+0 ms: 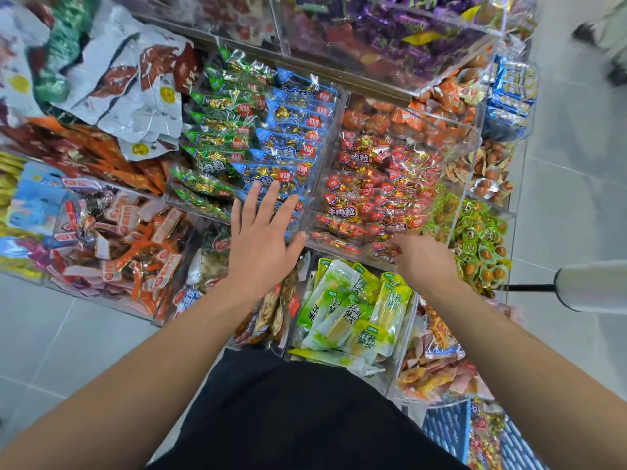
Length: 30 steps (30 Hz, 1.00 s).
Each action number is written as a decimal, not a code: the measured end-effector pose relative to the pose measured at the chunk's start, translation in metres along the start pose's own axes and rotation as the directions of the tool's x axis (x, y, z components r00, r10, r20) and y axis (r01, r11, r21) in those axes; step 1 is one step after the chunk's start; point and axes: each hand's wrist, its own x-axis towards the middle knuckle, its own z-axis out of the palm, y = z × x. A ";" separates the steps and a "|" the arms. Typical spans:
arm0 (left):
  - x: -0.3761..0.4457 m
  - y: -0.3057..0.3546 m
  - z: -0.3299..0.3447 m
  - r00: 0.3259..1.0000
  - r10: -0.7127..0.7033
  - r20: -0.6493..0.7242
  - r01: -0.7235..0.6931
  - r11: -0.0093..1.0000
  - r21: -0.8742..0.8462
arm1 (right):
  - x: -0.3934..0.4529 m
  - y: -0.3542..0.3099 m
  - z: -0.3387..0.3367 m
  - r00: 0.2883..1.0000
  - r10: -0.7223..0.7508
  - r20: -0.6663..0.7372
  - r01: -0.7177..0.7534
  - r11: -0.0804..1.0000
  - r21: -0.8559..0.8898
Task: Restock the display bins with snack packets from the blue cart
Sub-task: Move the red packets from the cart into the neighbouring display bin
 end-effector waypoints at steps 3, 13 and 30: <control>0.001 -0.001 0.001 1.000 0.002 -0.004 -0.002 1.000 -0.006 | 0.006 0.003 -0.008 0.999 -0.031 0.011 0.031 0.999 -0.005; 0.002 -0.002 0.002 1.000 -0.017 -0.003 0.017 0.999 -0.049 | 0.030 -0.003 0.009 0.991 0.014 0.131 -0.009 0.999 -0.036; 0.005 0.000 0.000 0.998 -0.056 0.026 0.058 0.992 -0.109 | 0.046 0.004 0.008 0.994 0.104 -0.027 -0.100 0.986 0.137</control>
